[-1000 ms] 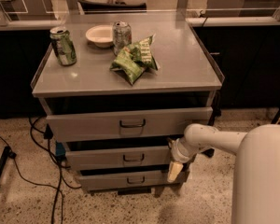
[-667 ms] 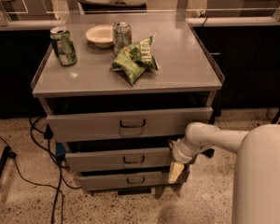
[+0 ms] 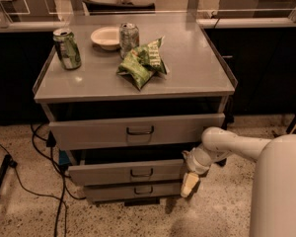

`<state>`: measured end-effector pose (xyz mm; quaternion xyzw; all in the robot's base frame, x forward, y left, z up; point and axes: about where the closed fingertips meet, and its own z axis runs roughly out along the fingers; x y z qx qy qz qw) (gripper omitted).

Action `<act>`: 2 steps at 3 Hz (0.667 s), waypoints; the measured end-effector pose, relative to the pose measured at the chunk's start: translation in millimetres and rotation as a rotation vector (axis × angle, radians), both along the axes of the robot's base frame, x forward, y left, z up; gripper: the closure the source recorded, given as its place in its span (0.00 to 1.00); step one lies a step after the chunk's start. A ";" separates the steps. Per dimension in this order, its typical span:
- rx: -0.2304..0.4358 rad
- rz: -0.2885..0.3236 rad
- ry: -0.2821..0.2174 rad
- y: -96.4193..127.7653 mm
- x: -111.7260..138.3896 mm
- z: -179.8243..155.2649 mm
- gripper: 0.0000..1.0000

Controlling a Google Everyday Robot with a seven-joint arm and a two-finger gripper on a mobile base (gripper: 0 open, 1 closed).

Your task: Open middle drawer

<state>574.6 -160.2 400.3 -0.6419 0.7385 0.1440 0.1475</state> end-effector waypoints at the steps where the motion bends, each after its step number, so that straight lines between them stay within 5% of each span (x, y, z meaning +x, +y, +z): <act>1: 0.025 -0.017 0.055 -7.6 -13.1 4.4 0.00; 2: 0.040 -0.019 0.105 -13.9 -28.4 9.6 0.00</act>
Offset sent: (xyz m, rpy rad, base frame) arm -0.0440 -0.0242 0.0202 0.0574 0.1578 -0.0254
